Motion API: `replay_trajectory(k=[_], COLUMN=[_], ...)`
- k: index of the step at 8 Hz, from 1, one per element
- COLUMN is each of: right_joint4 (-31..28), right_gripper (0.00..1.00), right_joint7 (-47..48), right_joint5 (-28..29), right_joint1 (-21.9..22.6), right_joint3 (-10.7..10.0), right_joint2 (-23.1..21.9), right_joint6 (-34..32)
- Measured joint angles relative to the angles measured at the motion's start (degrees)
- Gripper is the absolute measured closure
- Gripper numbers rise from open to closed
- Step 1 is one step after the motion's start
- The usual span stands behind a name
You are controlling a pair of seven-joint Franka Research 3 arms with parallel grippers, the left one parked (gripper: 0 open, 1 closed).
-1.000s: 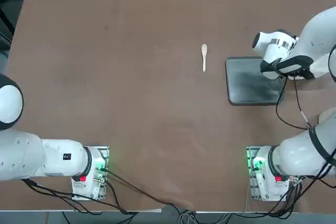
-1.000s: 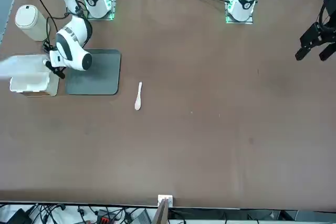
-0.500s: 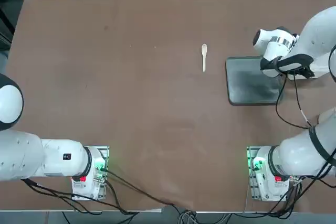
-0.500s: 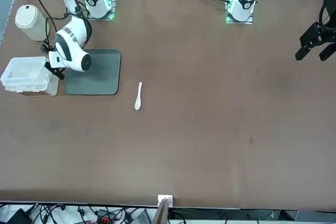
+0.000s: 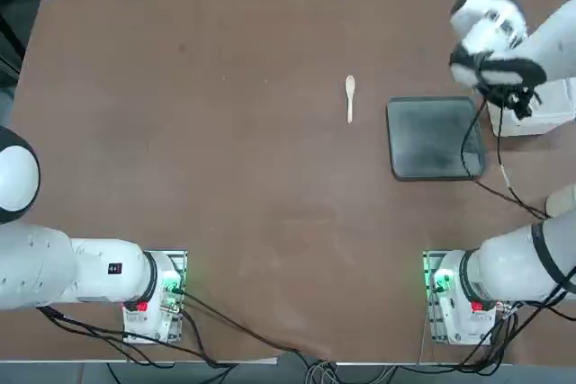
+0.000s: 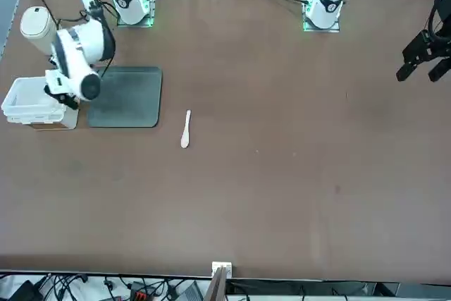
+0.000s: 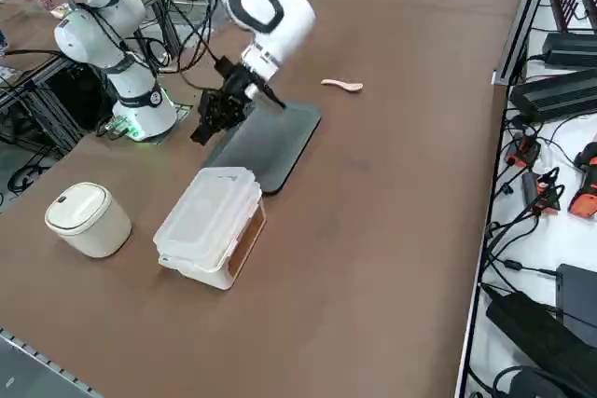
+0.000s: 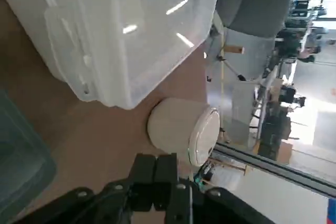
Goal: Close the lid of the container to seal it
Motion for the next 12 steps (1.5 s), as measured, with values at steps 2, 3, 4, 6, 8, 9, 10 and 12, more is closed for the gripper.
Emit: replay_trajectory(k=[2,3,4,6,8,9,10,12], right_joint4=[5.33,7.13,7.73,7.79,7.64,7.43,7.28,7.03], right_gripper=[0.98,0.98,0.98,0.98,0.98,0.98,0.98,0.98], right_joint7=[-9.27,-15.62,-22.4,-38.48,-50.8,-54.65,-56.37,-56.78], right_joint5=[4.77,6.99,9.05,14.14,18.09,19.68,20.83,21.55], right_joint1=[-3.61,-6.95,-9.98,-16.45,-21.41,-22.7,-23.22,-23.42], right_joint3=[-0.36,-0.56,-0.91,-1.92,-2.27,-2.3,-2.31,-2.3], right_joint2=[-2.64,-4.13,-5.68,-7.81,-7.85,-7.43,-6.65,-4.86], right_joint6=[0.41,3.49,7.46,17.02,24.59,27.28,28.86,30.44])
